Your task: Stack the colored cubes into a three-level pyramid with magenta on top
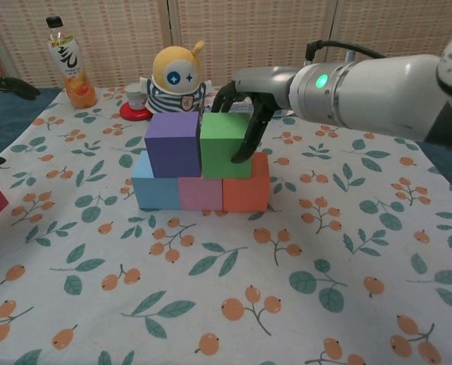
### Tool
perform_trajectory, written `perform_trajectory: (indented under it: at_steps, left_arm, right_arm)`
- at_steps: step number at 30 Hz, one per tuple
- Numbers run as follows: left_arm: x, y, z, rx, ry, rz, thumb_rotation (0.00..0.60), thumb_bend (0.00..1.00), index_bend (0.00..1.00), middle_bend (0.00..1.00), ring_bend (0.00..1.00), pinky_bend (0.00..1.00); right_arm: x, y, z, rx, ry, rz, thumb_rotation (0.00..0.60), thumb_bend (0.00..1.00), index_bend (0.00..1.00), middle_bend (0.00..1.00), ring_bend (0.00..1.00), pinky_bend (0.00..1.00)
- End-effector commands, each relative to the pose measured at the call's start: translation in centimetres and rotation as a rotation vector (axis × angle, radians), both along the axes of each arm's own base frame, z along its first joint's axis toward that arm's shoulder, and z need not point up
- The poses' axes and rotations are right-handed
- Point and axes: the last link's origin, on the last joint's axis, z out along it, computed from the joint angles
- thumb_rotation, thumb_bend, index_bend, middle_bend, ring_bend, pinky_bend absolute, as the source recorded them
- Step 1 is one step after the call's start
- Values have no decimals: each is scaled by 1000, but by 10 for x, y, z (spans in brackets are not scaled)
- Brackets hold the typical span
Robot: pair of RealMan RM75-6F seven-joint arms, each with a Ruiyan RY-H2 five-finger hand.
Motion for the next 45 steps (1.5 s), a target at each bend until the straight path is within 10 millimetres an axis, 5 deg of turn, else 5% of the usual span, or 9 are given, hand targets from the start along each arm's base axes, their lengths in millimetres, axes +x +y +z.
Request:
perform_trajectory:
  at_steps: [1, 14, 18, 22, 33, 45]
  left_arm:
    - [1, 0, 0, 2, -1, -2, 600, 320, 102, 85, 0, 42]
    - [0, 2, 2, 5, 8, -2, 600, 320, 101, 86, 0, 42]
    - [-4, 8, 1, -9, 13, 9, 600, 319, 117, 90, 0, 42]
    - [0, 14, -6, -42, 21, -2, 600, 321, 129, 90, 0, 42]
    - [15, 32, -38, -137, 110, -47, 600, 323, 132, 51, 0, 27]
    - [39, 41, -63, -199, 134, -94, 600, 323, 103, 14, 0, 15]
  right_arm:
    - [0, 0, 0, 0, -2, 2, 600, 64, 128, 108, 0, 0]
    - [-3, 8, 18, 20, -39, 8, 600, 65, 0, 46, 0, 0]
    - [-23, 5, 53, -26, -83, -43, 600, 64, 0, 39, 0, 0]
    - [-41, -3, 67, -50, -102, -67, 600, 65, 0, 39, 0, 0]
    - [-58, -22, 50, -49, -116, -86, 600, 65, 0, 38, 0, 0]
    - [-55, -34, 25, -47, -146, -91, 600, 64, 0, 28, 0, 0]
